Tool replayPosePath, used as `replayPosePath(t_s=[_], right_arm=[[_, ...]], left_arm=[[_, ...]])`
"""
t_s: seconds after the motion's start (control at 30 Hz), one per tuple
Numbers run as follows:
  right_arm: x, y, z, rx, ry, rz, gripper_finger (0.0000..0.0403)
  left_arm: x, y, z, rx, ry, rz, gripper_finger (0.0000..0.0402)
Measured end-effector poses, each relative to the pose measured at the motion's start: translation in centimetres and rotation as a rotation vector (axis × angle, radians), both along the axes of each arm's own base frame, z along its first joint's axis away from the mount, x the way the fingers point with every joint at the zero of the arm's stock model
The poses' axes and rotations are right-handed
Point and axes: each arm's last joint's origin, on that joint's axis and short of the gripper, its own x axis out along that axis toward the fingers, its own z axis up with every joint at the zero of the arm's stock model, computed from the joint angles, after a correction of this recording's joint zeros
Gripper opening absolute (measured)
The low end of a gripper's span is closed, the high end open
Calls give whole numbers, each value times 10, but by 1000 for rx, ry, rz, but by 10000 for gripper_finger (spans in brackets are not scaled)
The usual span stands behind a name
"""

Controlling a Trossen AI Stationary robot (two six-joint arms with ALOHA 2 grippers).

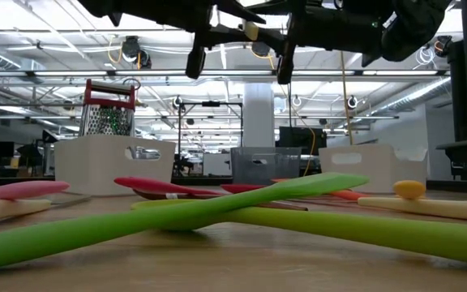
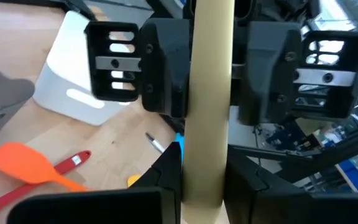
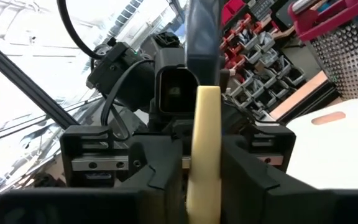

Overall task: Pick & Place Kitchen Items
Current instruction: Put the yellow table knife into the left white bin

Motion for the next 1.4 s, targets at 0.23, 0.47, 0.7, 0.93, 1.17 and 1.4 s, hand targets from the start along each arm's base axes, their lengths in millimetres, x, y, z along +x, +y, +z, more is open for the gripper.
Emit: replayPosePath(t_s=[0.23,0.47,0.7,0.93,1.17,1.4], right_arm=[[1,0,-4,10,46,0,136],[2,-2,-12,64,129,-4,138],[1,-4,-15,61,163,-6,138],[1,-6,-21,43,230,-16,139],[0,-7,-33,1,352,-19,139],[-2,-6,-43,-64,451,-15,139]], left_arm=[[-2,0,-10,-62,101,26,64],[-4,0,-16,-102,160,55,64],[-9,2,-23,-142,241,91,64],[-31,3,-8,-164,300,159,64],[-74,2,11,-253,404,331,64],[-111,-11,11,-408,566,433,64]])
